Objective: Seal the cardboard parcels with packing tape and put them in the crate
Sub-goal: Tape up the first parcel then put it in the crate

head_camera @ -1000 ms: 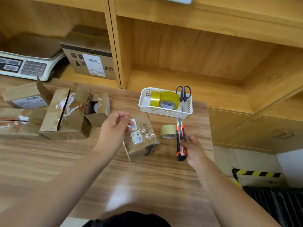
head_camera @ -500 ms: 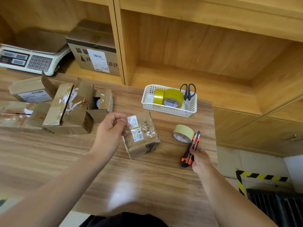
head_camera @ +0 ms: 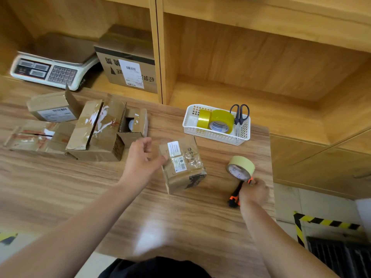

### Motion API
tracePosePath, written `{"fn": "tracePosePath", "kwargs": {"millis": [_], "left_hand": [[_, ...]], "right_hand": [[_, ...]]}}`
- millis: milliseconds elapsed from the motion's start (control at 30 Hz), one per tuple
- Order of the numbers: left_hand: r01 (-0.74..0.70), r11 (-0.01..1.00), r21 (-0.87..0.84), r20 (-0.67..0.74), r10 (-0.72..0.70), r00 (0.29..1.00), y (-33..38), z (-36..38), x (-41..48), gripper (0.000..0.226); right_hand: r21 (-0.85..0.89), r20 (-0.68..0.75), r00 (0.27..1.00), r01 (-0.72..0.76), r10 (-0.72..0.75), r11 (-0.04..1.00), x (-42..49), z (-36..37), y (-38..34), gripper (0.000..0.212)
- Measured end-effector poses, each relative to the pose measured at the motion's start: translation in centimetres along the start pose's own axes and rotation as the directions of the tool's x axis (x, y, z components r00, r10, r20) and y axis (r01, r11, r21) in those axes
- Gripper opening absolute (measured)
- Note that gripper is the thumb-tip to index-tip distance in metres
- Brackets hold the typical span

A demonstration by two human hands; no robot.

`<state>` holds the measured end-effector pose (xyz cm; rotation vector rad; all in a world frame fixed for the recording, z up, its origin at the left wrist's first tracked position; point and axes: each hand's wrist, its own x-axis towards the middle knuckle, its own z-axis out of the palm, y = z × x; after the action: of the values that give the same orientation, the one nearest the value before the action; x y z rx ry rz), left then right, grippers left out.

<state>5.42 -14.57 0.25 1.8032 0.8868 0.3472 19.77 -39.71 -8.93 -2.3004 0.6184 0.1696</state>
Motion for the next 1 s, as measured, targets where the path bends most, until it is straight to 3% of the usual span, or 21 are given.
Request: {"fn": "tracePosePath", "kwargs": {"millis": [67, 100, 200, 300, 400, 633, 867, 1000], "left_hand": [[-0.018, 0.998, 0.059, 0.103, 0.012, 0.995, -0.2, -0.2, 0.3, 0.093], [-0.039, 0.996, 0.084, 0.165, 0.025, 0.986, -0.3, -0.3, 0.3, 0.104], [-0.125, 0.980, 0.153, 0.317, 0.071, 0.946, -0.5, -0.7, 0.3, 0.121], [-0.211, 0.954, 0.212, 0.400, 0.112, 0.910, -0.9, -1.1, 0.2, 0.127], [-0.293, 0.926, 0.236, 0.454, 0.161, 0.877, -1.4, -1.1, 0.1, 0.128], [-0.322, 0.915, 0.242, 0.386, 0.214, 0.897, -2.3, -0.7, -0.5, 0.131], [-0.313, 0.916, 0.252, 0.386, 0.202, 0.900, -2.4, -0.8, -0.6, 0.131], [-0.320, 0.911, 0.261, 0.360, 0.216, 0.908, -2.4, -0.6, -0.7, 0.131]], "right_hand": [[0.097, 0.024, 0.967, 0.251, -0.254, 0.963, -2.0, -0.1, -1.6, 0.029], [0.155, 0.047, 0.912, 0.396, -0.407, 0.905, -3.3, -0.3, -2.4, 0.032], [0.173, 0.091, 0.627, 0.755, -0.773, 0.633, -7.0, -0.6, -4.9, 0.036], [0.154, 0.227, 0.414, 0.878, -0.881, 0.453, -9.6, -0.5, -6.7, 0.042], [0.101, 0.325, 0.313, 0.927, -0.892, 0.362, -11.7, -0.1, -7.5, 0.050], [-0.027, 0.326, 0.363, 0.926, -0.873, 0.376, -13.6, 1.3, -7.6, 0.066], [-0.061, 0.227, 0.392, 0.920, -0.892, 0.388, -14.8, 2.0, -7.9, 0.063], [-0.058, 0.182, 0.444, 0.896, -0.877, 0.441, -15.0, 2.6, -8.2, 0.059]]}}
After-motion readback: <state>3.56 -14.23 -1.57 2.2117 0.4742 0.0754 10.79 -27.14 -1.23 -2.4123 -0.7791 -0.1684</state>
